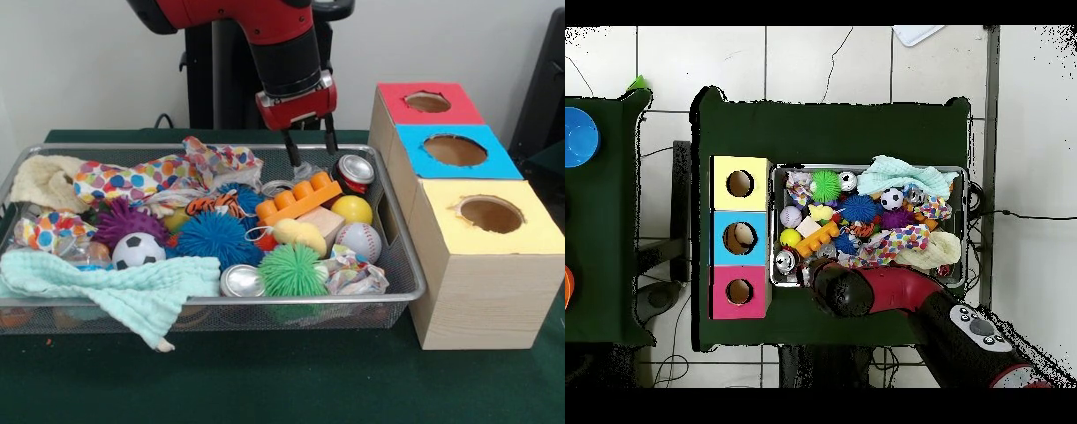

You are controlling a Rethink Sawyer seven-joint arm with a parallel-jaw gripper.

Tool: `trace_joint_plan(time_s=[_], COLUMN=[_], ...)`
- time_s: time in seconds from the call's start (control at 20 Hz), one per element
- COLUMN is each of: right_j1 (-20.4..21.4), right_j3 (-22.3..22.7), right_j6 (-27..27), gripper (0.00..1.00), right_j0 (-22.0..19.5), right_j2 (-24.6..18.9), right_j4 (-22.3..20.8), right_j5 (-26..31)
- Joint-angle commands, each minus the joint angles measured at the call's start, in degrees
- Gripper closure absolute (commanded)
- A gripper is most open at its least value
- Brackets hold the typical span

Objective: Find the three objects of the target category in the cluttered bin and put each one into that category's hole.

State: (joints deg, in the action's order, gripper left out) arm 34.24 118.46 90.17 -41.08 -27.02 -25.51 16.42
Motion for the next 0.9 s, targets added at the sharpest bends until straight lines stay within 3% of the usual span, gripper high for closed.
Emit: trace_joint_plan(time_s=[0.05, 0.9], right_j1=[-3.9, -6.2], right_j3=[-3.1, -5.3], right_j6=[2.2, 0.0], gripper=[0.0, 0.0], right_j0=[1.1, 0.3], right_j2=[1.6, 3.1], right_j4=[-3.0, -8.1], right_j5=[1.5, 1.3])
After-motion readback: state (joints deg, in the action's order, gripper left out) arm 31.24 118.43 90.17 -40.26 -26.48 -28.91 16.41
